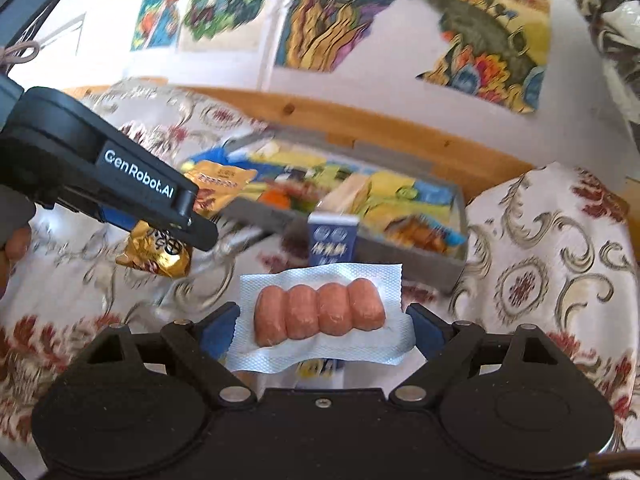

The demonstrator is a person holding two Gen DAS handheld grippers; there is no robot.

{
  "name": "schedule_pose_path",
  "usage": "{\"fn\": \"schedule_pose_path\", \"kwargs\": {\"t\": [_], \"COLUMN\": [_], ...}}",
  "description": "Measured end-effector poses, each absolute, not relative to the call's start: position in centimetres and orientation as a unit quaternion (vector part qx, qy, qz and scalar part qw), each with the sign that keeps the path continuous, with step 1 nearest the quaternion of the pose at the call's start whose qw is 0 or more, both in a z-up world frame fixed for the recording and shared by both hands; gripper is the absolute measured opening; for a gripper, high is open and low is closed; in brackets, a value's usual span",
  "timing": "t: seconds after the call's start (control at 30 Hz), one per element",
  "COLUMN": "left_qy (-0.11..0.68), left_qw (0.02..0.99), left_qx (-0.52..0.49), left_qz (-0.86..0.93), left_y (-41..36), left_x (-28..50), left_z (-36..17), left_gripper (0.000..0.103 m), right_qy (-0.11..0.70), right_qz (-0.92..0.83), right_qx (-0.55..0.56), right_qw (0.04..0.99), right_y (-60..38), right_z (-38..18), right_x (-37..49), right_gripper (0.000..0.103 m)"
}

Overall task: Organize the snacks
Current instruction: 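Carry the gold bag and sausage pack over the grey tray with both tools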

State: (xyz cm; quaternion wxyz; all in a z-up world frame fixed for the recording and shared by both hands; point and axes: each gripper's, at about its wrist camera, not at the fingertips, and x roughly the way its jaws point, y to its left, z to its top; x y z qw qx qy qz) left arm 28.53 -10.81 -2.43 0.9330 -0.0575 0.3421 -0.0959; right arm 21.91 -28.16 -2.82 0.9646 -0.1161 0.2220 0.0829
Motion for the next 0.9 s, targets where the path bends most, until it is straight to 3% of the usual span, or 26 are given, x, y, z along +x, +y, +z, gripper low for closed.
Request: {"fn": "schedule_pose_path", "kwargs": {"t": [0.5, 0.9], "left_qy": [0.315, 0.336], "left_qw": [0.946, 0.939], "left_qx": [-0.071, -0.069], "left_qz": [-0.024, 0.013], "left_y": [-10.5, -11.2], "left_x": [38.9, 45.6], "left_z": [-0.1, -2.1], "left_gripper": [0.054, 0.054], "right_qy": [0.137, 0.183], "right_qz": [0.002, -0.051], "right_qx": [-0.028, -0.037], "right_qw": [0.99, 0.981], "right_y": [-30.8, -31.6], "right_z": [0.3, -2.4], "right_x": [31.1, 39.3], "right_gripper": [0.09, 0.091]}}
